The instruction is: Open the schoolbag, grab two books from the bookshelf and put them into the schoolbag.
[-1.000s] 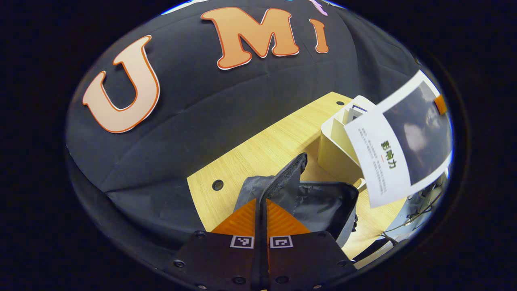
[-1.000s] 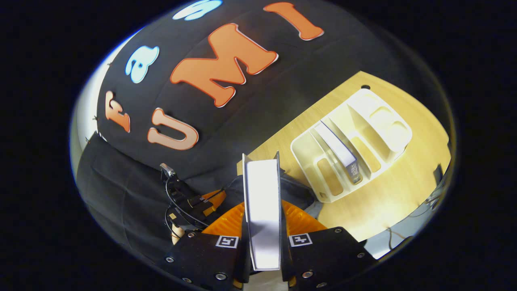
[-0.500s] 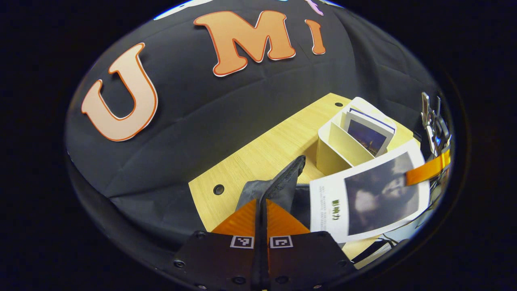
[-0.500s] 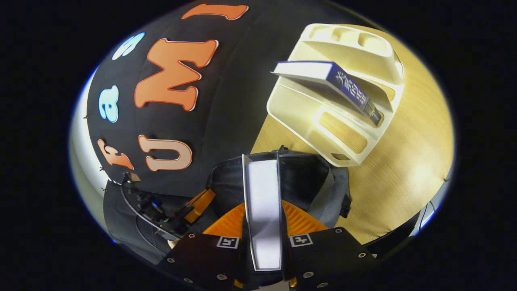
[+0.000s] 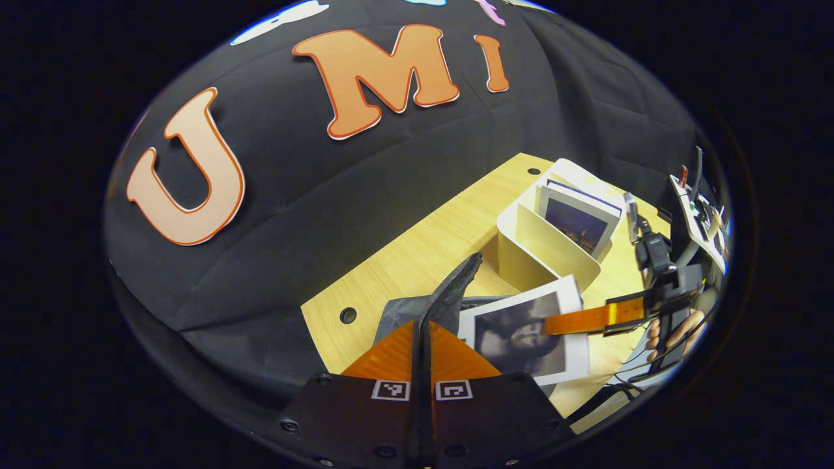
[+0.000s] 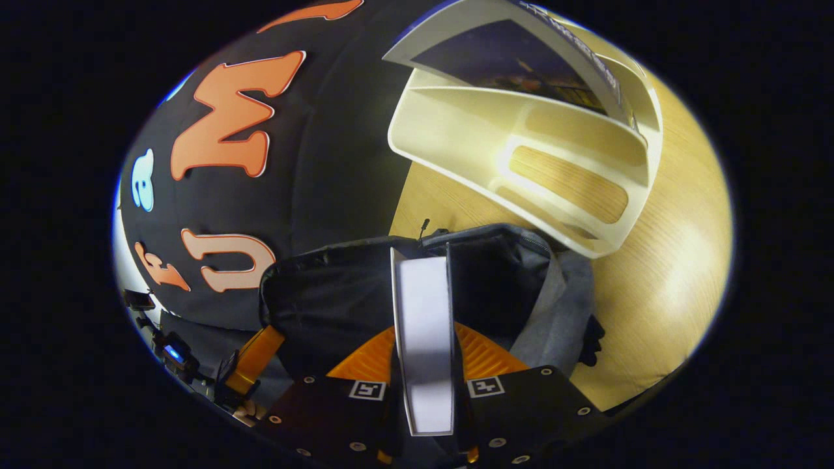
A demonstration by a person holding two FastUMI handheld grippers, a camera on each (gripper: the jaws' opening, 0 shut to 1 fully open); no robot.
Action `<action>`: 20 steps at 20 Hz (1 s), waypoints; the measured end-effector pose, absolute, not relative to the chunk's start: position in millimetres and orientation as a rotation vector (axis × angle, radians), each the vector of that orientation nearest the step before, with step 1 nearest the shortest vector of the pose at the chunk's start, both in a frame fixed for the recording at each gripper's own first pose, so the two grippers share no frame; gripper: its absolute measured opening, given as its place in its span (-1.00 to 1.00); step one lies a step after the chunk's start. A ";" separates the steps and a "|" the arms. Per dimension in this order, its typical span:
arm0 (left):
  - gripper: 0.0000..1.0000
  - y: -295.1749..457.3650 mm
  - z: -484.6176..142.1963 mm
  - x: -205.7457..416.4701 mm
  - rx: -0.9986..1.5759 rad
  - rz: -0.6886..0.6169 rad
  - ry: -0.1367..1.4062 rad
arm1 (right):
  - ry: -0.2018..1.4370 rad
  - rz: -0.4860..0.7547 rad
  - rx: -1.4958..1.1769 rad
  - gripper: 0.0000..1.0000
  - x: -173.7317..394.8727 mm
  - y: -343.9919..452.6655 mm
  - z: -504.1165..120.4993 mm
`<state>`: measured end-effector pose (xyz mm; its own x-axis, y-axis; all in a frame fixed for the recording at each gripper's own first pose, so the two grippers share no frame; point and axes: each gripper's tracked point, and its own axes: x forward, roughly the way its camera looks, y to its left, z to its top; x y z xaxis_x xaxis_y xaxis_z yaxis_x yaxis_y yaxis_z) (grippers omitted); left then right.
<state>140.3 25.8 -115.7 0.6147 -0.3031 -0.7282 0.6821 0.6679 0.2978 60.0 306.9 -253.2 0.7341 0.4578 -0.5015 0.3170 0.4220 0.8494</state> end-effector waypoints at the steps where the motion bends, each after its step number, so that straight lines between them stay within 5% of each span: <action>1: -0.99 25.9 -113.1 138.2 0.608 -0.613 0.694 | 0.792 0.095 1.162 -0.38 68.1 315.8 -259.0; 9: -0.99 24.9 -122.6 129.1 0.662 -0.647 0.701 | 0.763 -0.019 1.157 -0.39 104.9 352.9 -287.7; 10: -0.99 26.0 -123.4 129.2 0.669 -0.645 0.701 | 0.767 -0.030 1.146 -0.14 104.7 354.5 -289.7; 11: -0.99 29.6 -125.3 130.6 0.674 -0.640 0.701 | 0.775 -0.048 1.129 -0.32 107.4 355.2 -295.3; 13: -0.99 33.6 -126.9 131.9 0.672 -0.631 0.708 | 0.816 -0.078 1.096 -0.24 105.9 353.7 -302.3; 15: -0.99 38.1 -129.9 132.4 0.653 -0.624 0.722 | 0.838 -0.084 1.087 0.00 96.4 351.6 -301.9; 18: -0.99 43.1 -135.1 132.2 0.628 -0.617 0.738 | 0.870 -0.087 1.055 0.72 81.5 345.4 -301.5; 19: -0.99 45.9 -137.8 130.2 0.620 -0.617 0.743 | 0.882 -0.090 1.045 0.55 75.1 342.4 -300.6; 20: -0.99 47.4 -139.5 128.2 0.618 -0.619 0.745 | 0.893 -0.090 1.036 0.97 69.2 339.1 -300.1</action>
<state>128.2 47.4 -139.5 0.5805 -0.2857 -0.7625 0.6974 0.6578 0.2845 69.2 339.1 -300.1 0.6565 0.3299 -0.6783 0.4592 0.5386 0.7064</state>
